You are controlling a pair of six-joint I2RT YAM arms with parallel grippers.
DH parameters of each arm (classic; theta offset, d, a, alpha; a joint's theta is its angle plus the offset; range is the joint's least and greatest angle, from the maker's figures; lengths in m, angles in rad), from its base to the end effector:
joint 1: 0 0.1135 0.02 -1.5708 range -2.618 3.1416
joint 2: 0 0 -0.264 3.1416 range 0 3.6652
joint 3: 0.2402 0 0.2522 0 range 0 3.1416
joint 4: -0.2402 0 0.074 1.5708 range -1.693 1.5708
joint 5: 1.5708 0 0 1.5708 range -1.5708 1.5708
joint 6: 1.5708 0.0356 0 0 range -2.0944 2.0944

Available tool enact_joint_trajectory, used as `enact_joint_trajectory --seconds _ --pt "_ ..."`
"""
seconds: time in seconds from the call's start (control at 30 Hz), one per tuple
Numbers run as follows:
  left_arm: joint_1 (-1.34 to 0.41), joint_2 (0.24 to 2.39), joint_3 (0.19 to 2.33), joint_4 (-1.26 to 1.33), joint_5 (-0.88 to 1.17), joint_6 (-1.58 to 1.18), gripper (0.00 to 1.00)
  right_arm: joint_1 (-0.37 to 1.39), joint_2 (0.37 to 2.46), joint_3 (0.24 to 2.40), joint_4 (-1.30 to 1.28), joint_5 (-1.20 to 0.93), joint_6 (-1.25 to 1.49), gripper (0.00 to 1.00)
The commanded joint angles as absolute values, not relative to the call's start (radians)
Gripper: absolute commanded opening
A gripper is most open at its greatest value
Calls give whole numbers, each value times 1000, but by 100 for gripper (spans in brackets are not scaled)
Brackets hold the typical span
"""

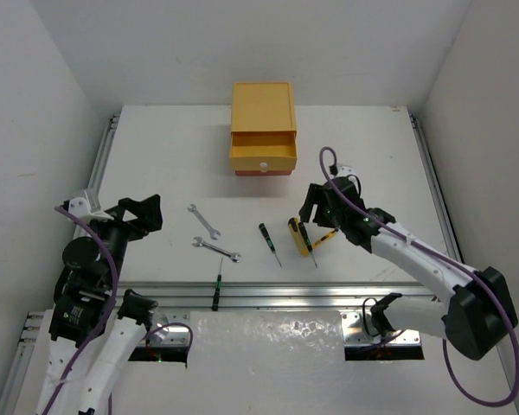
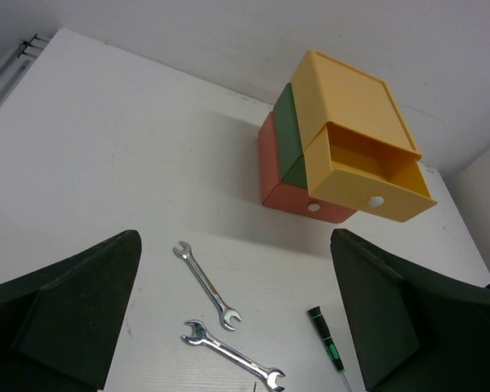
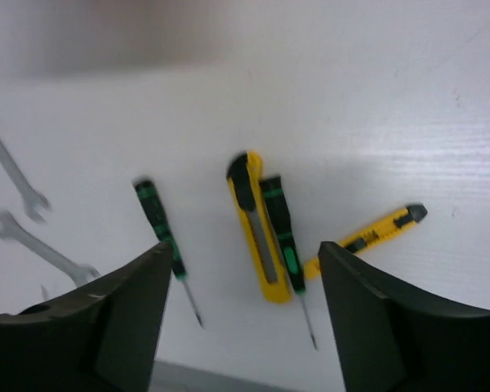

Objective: Sort the tools into containers

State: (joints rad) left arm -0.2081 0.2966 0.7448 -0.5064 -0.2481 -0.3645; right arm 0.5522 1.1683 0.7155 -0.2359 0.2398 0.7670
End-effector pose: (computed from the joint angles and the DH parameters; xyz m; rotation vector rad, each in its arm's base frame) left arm 0.0709 -0.0060 0.3446 -0.3168 1.6014 -0.2380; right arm 0.2147 0.1223 0.2342 0.3717 2.2430 0.4405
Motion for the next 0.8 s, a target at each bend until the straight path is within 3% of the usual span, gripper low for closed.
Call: enact_joint_trajectory --seconds 0.0,0.13,0.17,0.77 --pt "-198 307 746 -476 -244 -362 100 564 1277 814 -341 111 586 70" --pt "-198 310 747 -477 -244 -362 100 595 1362 838 -350 120 522 57" --pt "-198 305 747 -477 -245 -362 100 601 1365 833 -338 118 515 49" --pt "-196 299 747 -480 -252 -364 100 641 1678 922 -313 115 446 46"
